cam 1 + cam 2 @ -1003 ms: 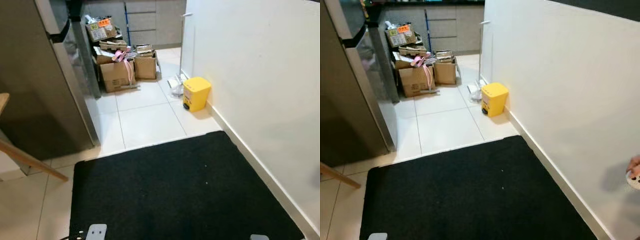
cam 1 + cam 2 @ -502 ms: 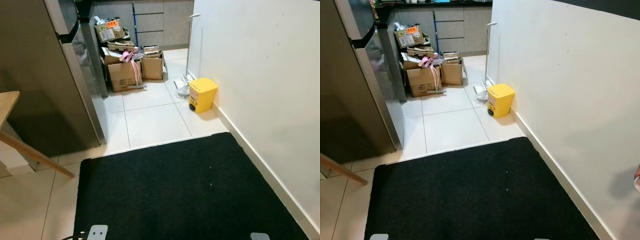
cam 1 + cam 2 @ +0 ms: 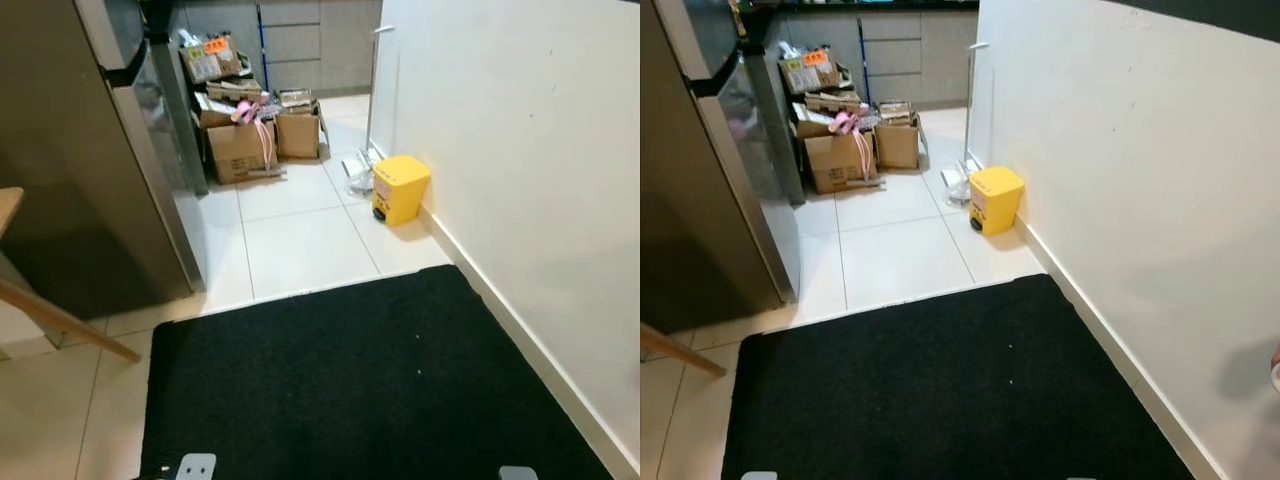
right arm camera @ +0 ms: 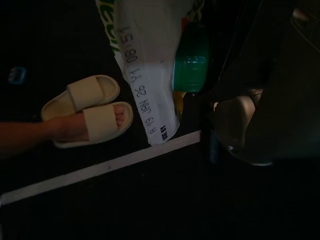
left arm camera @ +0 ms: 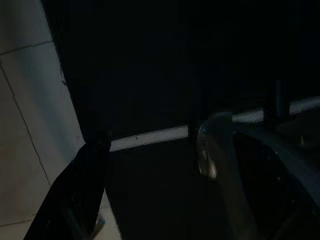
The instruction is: Restocking fridge
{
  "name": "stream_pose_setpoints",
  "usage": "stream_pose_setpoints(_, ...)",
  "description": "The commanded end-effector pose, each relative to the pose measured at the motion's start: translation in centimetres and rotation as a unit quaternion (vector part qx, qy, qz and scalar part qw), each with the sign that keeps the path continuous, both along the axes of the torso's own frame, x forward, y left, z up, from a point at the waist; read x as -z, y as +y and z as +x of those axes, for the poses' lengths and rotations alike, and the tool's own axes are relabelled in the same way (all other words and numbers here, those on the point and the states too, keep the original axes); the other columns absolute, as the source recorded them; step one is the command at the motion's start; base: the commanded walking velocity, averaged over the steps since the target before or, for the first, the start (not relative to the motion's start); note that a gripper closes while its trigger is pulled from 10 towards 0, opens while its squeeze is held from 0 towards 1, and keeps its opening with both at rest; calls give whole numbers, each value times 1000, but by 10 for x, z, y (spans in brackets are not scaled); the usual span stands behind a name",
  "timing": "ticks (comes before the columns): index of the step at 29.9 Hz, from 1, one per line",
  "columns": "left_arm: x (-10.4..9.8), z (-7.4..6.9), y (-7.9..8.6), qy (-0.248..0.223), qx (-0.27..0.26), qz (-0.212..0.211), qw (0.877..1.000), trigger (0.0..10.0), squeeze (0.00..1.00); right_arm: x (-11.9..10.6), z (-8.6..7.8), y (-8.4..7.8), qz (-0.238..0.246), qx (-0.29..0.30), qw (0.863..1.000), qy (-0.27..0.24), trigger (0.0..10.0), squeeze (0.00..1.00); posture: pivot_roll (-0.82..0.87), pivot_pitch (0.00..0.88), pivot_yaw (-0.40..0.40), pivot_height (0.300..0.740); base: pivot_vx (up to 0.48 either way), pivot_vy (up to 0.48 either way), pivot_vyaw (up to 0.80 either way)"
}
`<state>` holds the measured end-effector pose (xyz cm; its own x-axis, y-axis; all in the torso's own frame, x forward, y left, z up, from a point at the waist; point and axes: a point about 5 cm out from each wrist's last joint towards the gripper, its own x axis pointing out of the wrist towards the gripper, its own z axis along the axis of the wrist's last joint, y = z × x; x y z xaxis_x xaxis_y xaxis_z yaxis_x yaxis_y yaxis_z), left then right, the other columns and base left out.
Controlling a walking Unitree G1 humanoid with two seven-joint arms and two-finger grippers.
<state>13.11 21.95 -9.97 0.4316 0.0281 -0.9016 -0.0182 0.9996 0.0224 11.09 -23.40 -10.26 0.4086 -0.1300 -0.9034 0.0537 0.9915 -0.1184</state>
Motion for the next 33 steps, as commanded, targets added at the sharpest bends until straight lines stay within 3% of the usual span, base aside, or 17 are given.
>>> stream_pose_setpoints(1, 2, -11, 4, 13, -4, 5, 1000, 10000, 0, -1, 6, 4, 2, -5, 1000, -8, 10000, 0, -28, 0, -6, 740, 296, 0, 0)
stream_pose_setpoints(33, 4, -12, 1, 15, 0, 2, 1000, 10000, 0, -1, 6, 5, 1, -7, 1000, -8, 10000, 0, -30, 0, -7, 740, 298, 0, 0)
